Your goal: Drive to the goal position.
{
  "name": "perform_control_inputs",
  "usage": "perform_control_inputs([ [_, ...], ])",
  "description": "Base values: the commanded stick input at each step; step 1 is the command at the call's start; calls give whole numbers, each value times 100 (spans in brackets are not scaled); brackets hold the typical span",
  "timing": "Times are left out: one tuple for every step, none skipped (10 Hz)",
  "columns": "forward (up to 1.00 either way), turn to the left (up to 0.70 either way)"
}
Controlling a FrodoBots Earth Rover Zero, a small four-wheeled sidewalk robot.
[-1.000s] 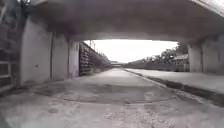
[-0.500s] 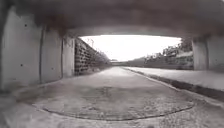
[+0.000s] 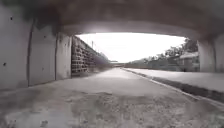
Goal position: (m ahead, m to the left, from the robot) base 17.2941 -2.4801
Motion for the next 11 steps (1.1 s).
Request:
perform_control_inputs([
  [100, 0],
  [100, 0],
  [100, 0],
  [100, 0],
  [100, 0],
  [100, 0],
  [100, 0],
  [100, 0],
  [100, 0],
  [100, 0],
  [100, 0],
])
